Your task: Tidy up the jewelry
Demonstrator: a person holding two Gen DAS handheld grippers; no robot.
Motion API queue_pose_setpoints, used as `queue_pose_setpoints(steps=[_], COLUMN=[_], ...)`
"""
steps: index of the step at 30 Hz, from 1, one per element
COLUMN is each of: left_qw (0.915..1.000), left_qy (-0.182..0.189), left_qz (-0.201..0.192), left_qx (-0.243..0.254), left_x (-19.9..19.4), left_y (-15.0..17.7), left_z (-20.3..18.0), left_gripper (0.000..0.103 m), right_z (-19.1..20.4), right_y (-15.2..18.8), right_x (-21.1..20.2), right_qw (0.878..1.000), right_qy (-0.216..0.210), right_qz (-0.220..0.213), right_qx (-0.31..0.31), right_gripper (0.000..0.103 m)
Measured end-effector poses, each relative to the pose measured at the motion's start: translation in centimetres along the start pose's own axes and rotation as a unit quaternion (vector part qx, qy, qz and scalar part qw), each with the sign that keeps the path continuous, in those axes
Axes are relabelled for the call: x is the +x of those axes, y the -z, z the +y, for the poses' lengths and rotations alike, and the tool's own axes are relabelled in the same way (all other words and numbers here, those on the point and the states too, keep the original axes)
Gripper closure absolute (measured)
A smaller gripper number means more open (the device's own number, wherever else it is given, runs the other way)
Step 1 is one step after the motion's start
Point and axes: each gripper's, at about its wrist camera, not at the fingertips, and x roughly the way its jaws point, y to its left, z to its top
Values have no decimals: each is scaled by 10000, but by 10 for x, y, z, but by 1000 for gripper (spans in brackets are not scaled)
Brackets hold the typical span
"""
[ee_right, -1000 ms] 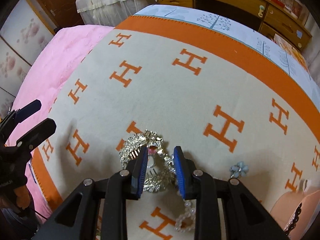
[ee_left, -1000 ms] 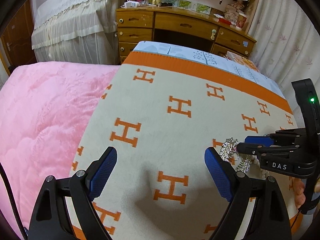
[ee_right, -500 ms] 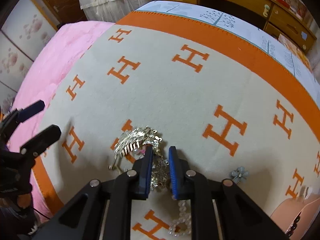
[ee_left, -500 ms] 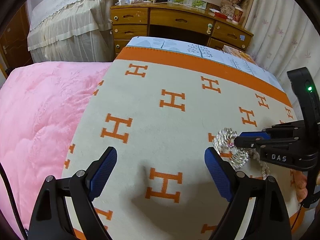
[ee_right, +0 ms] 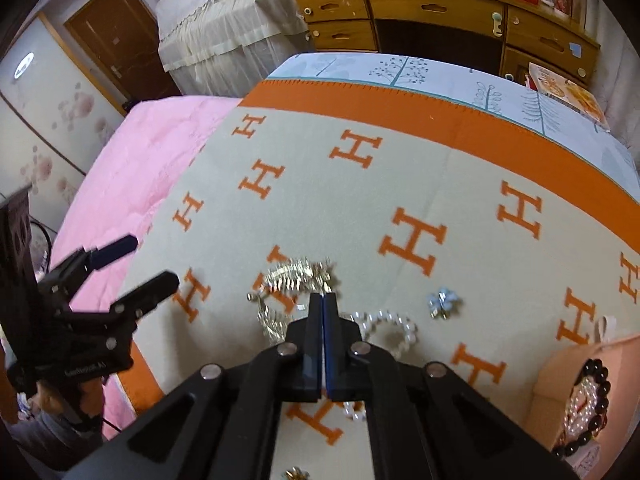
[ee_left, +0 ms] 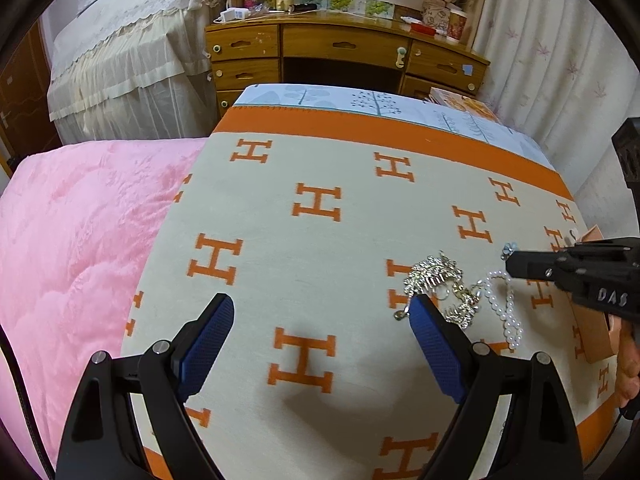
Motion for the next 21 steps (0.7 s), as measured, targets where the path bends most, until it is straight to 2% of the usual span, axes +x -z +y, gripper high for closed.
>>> queue_pose_setpoints(steps=[8,21], left_qw=[10000,9998], left_qy=[6,35], left_qz=[10,136], left_qx=[67,-151], left_x=[-5,5], left_y=[5,7], left_z=[-7,11], left_gripper=[15,15], right_z=[2,12], right_y=[-4,-9], right_x=[34,60], right_qw=[9988,9968], right_qy=[-65,242], right_qz=[426,755], right_qx=[236,137], right_gripper=[93,92])
